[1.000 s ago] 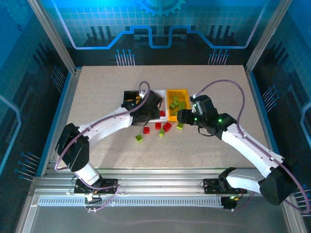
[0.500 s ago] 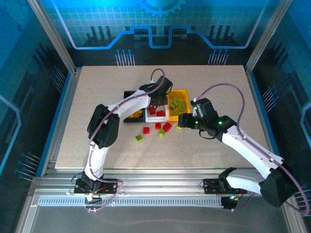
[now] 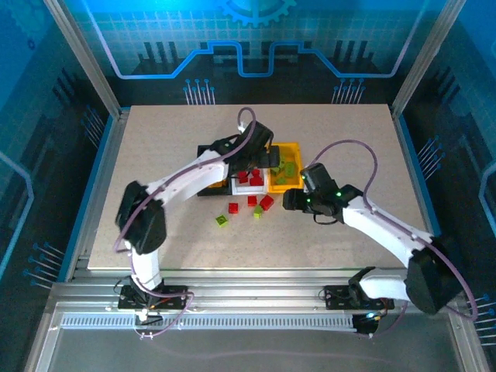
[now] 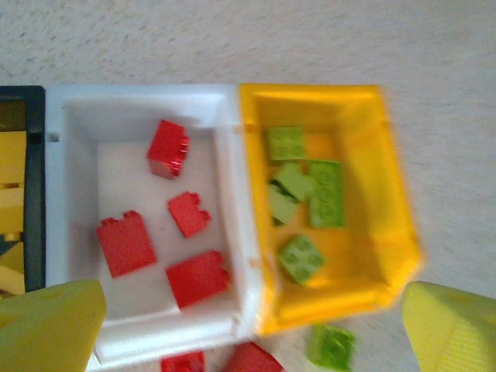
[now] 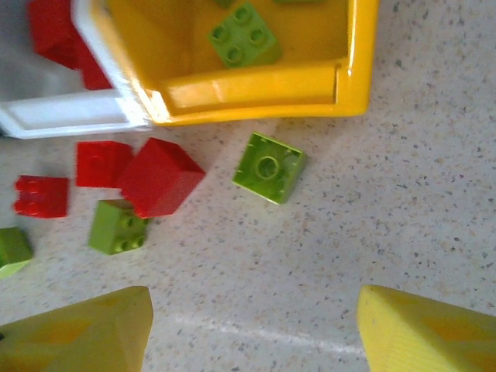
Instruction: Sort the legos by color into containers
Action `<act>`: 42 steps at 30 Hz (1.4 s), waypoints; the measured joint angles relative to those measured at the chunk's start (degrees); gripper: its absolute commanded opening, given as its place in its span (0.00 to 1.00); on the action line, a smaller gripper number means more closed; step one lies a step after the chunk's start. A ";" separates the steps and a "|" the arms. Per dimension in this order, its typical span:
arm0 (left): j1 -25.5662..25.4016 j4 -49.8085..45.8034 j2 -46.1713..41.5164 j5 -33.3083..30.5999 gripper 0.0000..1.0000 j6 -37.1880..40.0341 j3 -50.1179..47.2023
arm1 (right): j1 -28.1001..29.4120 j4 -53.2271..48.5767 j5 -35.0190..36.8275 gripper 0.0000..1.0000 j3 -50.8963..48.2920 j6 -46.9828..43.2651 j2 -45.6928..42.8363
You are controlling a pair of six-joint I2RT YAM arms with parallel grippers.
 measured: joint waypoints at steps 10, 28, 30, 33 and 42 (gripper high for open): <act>-4.52 5.95 -27.50 0.57 0.99 -7.23 -32.85 | 0.61 3.85 5.86 0.70 5.40 1.97 15.10; -4.83 1.27 -48.48 -3.17 0.99 -18.53 -52.70 | 0.61 3.96 8.46 0.37 8.59 4.35 25.07; -4.83 0.90 -48.48 -3.56 0.99 -18.58 -52.83 | 0.61 3.26 8.41 0.34 7.32 4.31 23.28; -4.81 0.66 -48.48 -4.09 0.99 -18.58 -53.09 | 0.61 2.05 8.15 0.33 5.77 3.50 18.16; -4.81 -0.35 -47.78 -4.39 0.99 -19.58 -55.01 | 0.39 -2.62 7.17 0.36 13.57 -1.90 4.68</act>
